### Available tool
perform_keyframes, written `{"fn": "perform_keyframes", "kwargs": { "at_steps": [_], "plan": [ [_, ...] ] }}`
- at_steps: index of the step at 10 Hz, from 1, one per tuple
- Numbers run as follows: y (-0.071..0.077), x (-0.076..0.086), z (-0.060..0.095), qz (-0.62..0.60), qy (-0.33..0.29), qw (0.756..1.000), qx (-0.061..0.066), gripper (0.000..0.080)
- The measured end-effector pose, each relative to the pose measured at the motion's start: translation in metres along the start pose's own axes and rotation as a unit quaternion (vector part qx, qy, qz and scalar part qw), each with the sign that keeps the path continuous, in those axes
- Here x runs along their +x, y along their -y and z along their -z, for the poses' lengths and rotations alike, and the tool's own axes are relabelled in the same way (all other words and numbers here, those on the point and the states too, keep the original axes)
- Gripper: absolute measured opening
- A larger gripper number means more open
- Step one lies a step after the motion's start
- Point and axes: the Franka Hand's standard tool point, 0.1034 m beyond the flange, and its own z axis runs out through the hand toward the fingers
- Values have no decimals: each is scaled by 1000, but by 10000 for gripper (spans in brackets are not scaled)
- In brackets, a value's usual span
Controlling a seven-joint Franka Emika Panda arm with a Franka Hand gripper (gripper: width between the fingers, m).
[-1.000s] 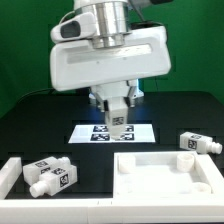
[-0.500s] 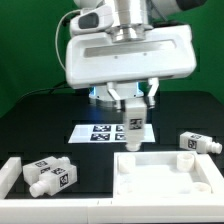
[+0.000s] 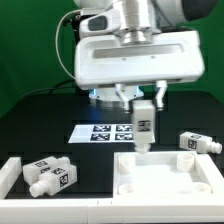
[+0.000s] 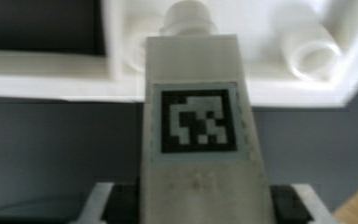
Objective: Assemble one leg
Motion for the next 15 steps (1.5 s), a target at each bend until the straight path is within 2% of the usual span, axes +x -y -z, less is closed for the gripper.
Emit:
{"fn": "perform_keyframes", "kwargs": {
  "at_steps": [1, 2, 4, 6, 7, 8, 11, 12, 14, 15],
  "plan": [
    [19, 23, -9, -34, -15, 999, 10, 285],
    [33, 32, -16, -53, -26, 998, 13, 285],
    [27, 29, -17, -54, -23, 998, 10, 285],
    [27, 28, -17, -55, -22, 998, 11, 285],
    [25, 28, -17, -51, -28, 998, 7, 285],
    [15, 24, -15, -28, -61, 998, -21, 285],
    [29, 18, -20, -4, -69, 997, -29, 285],
    [28, 16, -23, -5, -66, 997, -29, 285],
    [46, 6, -30, -13, -59, 998, -21, 285],
    [49, 0, -35, -11, -58, 998, -22, 285]
  ]
}}
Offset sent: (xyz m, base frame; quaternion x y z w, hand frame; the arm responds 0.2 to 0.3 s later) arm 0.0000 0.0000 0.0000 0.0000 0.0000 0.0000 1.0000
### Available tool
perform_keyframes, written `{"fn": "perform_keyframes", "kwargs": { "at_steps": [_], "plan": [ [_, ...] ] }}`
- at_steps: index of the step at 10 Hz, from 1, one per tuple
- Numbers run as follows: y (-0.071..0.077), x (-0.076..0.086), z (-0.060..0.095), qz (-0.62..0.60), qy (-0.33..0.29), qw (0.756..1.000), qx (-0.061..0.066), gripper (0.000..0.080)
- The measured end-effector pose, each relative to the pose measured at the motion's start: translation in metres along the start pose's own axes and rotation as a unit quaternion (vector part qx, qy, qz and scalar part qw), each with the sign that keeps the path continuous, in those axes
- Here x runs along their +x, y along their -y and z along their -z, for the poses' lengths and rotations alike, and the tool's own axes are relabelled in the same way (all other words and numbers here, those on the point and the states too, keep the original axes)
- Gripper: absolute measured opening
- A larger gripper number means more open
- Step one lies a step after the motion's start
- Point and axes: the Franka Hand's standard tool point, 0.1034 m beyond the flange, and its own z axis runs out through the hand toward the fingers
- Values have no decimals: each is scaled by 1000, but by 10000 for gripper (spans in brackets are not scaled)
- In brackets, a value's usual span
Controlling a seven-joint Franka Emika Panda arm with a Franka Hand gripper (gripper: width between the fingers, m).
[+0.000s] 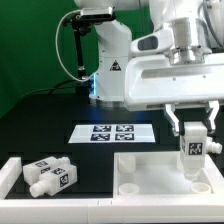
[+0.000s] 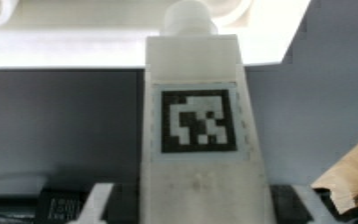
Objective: Assemble one leg
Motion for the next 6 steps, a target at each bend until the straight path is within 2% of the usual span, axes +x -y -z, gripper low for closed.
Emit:
{"fn": "perform_keyframes", "kwargs": {
  "at_steps": [2, 6],
  "plan": [
    [9, -14, -8, 0, 9, 1000, 3, 285],
    [15, -9, -13, 2, 5, 1000, 6, 285]
  ]
}}
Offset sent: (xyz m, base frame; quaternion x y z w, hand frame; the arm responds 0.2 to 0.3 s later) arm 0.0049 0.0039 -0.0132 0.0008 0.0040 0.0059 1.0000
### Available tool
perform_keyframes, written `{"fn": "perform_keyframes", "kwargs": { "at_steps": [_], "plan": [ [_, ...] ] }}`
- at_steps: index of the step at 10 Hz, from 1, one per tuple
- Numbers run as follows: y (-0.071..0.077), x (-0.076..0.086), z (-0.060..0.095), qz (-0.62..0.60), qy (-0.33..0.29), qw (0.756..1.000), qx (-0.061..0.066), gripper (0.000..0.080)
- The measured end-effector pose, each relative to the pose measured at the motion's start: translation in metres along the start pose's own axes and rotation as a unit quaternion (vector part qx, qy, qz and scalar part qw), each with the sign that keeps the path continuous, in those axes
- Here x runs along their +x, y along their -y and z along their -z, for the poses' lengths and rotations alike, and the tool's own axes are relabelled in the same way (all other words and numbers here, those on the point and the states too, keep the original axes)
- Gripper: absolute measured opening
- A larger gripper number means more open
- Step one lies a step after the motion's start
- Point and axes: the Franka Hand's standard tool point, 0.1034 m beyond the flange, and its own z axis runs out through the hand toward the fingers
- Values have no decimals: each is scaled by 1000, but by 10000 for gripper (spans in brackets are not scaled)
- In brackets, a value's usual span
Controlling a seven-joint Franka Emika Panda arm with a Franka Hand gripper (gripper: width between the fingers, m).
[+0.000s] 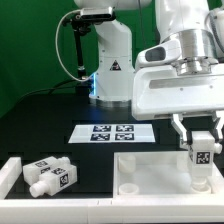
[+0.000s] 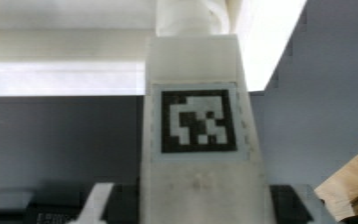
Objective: Assemble one leg
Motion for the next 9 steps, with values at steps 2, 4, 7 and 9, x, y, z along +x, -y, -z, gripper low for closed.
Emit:
{"fn": "perform_keyframes", "kwargs": {
  "at_steps": [2, 4, 7, 9],
  "plan": [
    [0, 0, -6, 4, 0, 1000, 0, 285],
    [-2, -7, -11, 5, 4, 1000, -2, 285],
    [-5, -6, -13, 12, -2, 1000, -4, 285],
    [-11, -5, -13, 7, 4, 1000, -4, 285]
  ]
}}
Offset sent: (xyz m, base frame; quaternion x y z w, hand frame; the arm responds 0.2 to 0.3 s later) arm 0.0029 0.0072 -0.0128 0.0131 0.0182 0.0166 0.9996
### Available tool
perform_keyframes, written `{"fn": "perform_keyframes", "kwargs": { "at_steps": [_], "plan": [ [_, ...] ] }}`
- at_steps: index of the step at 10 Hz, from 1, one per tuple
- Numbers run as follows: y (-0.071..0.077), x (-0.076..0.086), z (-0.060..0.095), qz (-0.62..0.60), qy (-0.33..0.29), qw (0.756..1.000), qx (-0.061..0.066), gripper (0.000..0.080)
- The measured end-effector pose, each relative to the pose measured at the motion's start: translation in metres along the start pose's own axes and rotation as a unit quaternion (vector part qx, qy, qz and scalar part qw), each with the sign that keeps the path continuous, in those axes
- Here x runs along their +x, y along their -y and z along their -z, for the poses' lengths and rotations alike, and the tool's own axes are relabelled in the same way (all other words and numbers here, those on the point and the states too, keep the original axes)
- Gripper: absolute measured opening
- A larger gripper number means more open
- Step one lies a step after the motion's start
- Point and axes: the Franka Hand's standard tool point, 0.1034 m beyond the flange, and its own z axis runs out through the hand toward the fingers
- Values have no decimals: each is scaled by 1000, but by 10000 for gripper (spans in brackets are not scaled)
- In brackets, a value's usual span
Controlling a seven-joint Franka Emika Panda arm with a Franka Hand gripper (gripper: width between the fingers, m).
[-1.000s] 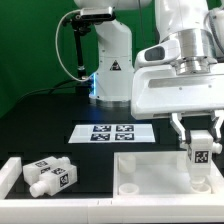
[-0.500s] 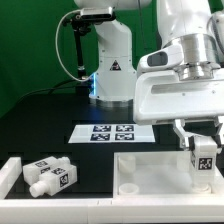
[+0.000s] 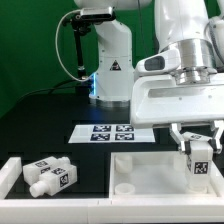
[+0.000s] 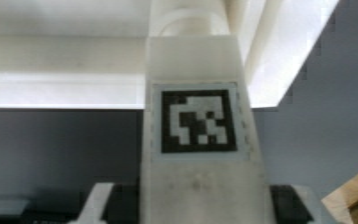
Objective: Assemble one leg
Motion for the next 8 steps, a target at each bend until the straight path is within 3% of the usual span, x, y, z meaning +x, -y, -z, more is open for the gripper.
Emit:
{"fn": "perform_keyframes", "kwargs": {
  "at_steps": [1, 2, 3, 4, 5, 6, 8],
  "plan": [
    [1, 0, 0, 0, 0, 1000, 0, 358],
    [1, -2, -1, 0, 5, 1000, 2, 358],
    [5, -5, -2, -1, 24, 1000, 10, 541],
    [7, -1, -1, -16, 45, 999, 20, 541],
    [15, -1, -2, -38, 84, 995, 36, 627],
    [21, -4, -4, -56, 149, 986, 53, 643],
    [12, -2, -8, -66, 201, 976, 49, 649]
  ]
}}
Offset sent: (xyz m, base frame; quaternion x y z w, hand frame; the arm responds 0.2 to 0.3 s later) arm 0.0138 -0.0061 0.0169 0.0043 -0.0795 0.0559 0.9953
